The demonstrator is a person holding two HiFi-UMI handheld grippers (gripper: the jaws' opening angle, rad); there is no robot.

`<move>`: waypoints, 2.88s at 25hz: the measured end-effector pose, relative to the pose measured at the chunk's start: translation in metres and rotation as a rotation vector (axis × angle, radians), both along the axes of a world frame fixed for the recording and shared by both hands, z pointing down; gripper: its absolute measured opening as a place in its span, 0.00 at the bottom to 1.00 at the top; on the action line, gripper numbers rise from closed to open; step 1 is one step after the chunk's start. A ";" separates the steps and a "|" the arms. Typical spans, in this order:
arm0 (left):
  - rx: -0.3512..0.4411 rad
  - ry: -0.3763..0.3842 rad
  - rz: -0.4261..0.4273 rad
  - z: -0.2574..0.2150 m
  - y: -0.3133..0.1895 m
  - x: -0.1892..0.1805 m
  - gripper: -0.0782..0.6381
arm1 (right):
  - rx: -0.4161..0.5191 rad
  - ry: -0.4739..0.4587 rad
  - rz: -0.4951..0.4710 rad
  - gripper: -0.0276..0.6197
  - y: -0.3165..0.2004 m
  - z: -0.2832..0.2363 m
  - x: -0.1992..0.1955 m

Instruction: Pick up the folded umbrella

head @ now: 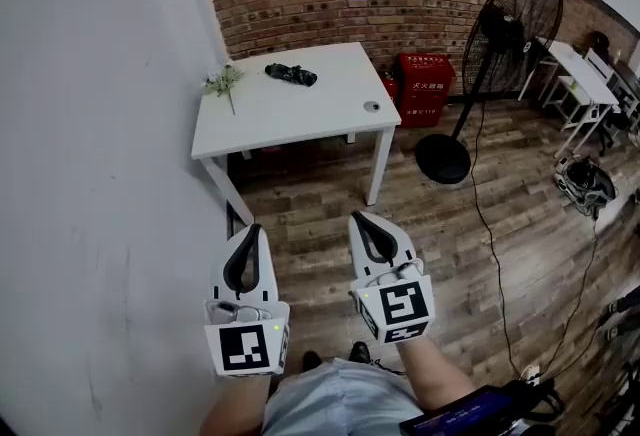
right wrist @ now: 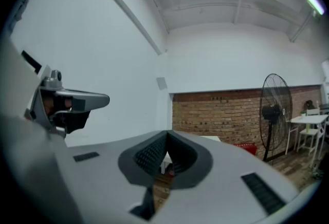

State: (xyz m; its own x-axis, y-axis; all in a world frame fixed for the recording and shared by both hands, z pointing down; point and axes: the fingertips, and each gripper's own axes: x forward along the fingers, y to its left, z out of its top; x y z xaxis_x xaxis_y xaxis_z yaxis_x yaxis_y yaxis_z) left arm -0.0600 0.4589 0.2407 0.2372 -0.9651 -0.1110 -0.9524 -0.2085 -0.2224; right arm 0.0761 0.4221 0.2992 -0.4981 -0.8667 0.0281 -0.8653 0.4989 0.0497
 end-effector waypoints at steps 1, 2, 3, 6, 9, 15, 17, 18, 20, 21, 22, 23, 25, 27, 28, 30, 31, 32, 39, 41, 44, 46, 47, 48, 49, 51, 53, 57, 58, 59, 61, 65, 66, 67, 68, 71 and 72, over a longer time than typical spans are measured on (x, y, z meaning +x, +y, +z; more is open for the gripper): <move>-0.003 0.000 -0.001 0.001 0.001 0.002 0.12 | -0.001 -0.019 -0.022 0.10 0.002 -0.001 0.000; -0.007 -0.001 -0.002 0.003 0.001 0.004 0.12 | -0.006 -0.035 -0.047 0.43 0.002 -0.001 -0.001; -0.009 -0.001 -0.002 0.004 0.000 0.005 0.12 | -0.008 -0.044 -0.063 0.52 0.003 -0.001 -0.001; -0.016 -0.005 -0.002 0.005 -0.002 0.012 0.12 | 0.008 -0.032 -0.060 0.52 0.001 -0.003 0.006; -0.022 -0.008 -0.002 0.006 -0.002 0.021 0.12 | 0.004 -0.024 -0.062 0.53 0.002 -0.001 0.015; -0.025 -0.011 -0.013 0.010 -0.003 0.043 0.12 | -0.003 -0.005 -0.072 0.53 0.000 0.005 0.036; -0.026 -0.010 -0.021 0.011 -0.002 0.051 0.12 | 0.003 -0.005 -0.079 0.53 0.000 0.005 0.043; -0.027 -0.011 -0.024 0.012 -0.002 0.054 0.12 | 0.002 -0.005 -0.082 0.53 -0.001 0.005 0.046; -0.033 -0.016 -0.026 0.014 -0.004 0.062 0.12 | -0.003 -0.006 -0.089 0.53 -0.004 0.007 0.052; -0.036 -0.017 -0.027 0.015 -0.006 0.064 0.12 | -0.005 -0.006 -0.091 0.53 -0.007 0.007 0.054; -0.039 -0.019 -0.028 0.016 -0.008 0.065 0.12 | -0.006 -0.006 -0.092 0.53 -0.010 0.007 0.055; -0.040 -0.019 -0.031 0.016 -0.011 0.065 0.12 | -0.006 -0.006 -0.095 0.53 -0.013 0.007 0.054; -0.041 -0.020 -0.040 0.017 -0.017 0.063 0.12 | -0.007 -0.005 -0.101 0.53 -0.019 0.007 0.053; -0.045 -0.018 -0.047 0.020 -0.023 0.060 0.12 | -0.013 -0.002 -0.107 0.53 -0.025 0.012 0.051; -0.049 -0.015 -0.049 0.022 -0.027 0.059 0.12 | -0.020 0.002 -0.109 0.53 -0.028 0.015 0.050; -0.058 -0.008 -0.050 0.026 -0.038 0.054 0.12 | -0.032 0.009 -0.111 0.53 -0.039 0.020 0.045; -0.061 -0.004 -0.050 0.028 -0.045 0.050 0.12 | -0.037 0.013 -0.111 0.53 -0.045 0.022 0.042; -0.064 0.000 -0.050 0.030 -0.052 0.047 0.12 | -0.041 0.016 -0.110 0.53 -0.052 0.025 0.039; -0.093 0.023 -0.057 0.050 -0.117 0.020 0.12 | -0.074 0.028 -0.106 0.53 -0.112 0.046 0.020; -0.104 0.025 -0.058 0.056 -0.139 0.008 0.12 | -0.087 0.029 -0.105 0.52 -0.134 0.052 0.009; -0.119 0.028 -0.056 0.064 -0.174 -0.010 0.12 | -0.097 0.032 -0.089 0.52 -0.170 0.058 -0.003; -0.126 0.028 -0.051 0.065 -0.196 -0.022 0.12 | -0.094 0.032 -0.077 0.52 -0.193 0.058 -0.012; -0.126 0.027 -0.048 0.065 -0.207 -0.026 0.12 | -0.091 0.031 -0.072 0.52 -0.204 0.056 -0.016; -0.123 0.027 -0.045 0.063 -0.217 -0.031 0.12 | -0.088 0.030 -0.067 0.52 -0.215 0.054 -0.020; -0.119 0.027 -0.042 0.060 -0.226 -0.035 0.12 | -0.084 0.031 -0.063 0.52 -0.224 0.051 -0.023; -0.106 0.029 -0.036 0.054 -0.243 -0.043 0.12 | -0.073 0.035 -0.054 0.52 -0.241 0.046 -0.030; -0.088 0.030 -0.030 0.048 -0.259 -0.050 0.12 | -0.055 0.041 -0.047 0.52 -0.255 0.039 -0.037; -0.045 0.034 -0.017 0.032 -0.289 -0.066 0.12 | -0.012 0.045 -0.035 0.52 -0.283 0.022 -0.052; -0.034 0.034 -0.013 0.029 -0.296 -0.068 0.12 | -0.001 0.045 -0.032 0.52 -0.289 0.018 -0.055; -0.025 0.034 -0.010 0.026 -0.302 -0.071 0.12 | 0.010 0.047 -0.030 0.52 -0.295 0.014 -0.057; -0.011 0.033 -0.004 0.022 -0.312 -0.073 0.12 | 0.027 0.048 -0.026 0.52 -0.304 0.009 -0.060; -0.003 0.031 0.015 0.019 -0.330 -0.076 0.12 | 0.033 0.045 -0.011 0.52 -0.320 0.004 -0.063; -0.004 0.029 0.021 0.018 -0.335 -0.076 0.12 | 0.035 0.045 -0.007 0.52 -0.324 0.002 -0.064; -0.005 0.028 0.027 0.018 -0.340 -0.076 0.12 | 0.037 0.045 -0.003 0.52 -0.328 0.001 -0.065; -0.008 0.027 0.032 0.018 -0.344 -0.077 0.12 | 0.037 0.046 0.001 0.52 -0.331 0.000 -0.065; -0.024 0.028 0.047 0.025 -0.355 -0.074 0.12 | 0.027 0.051 0.009 0.52 -0.339 0.005 -0.065; -0.031 0.027 0.053 0.028 -0.358 -0.072 0.12 | 0.022 0.052 0.012 0.52 -0.341 0.008 -0.064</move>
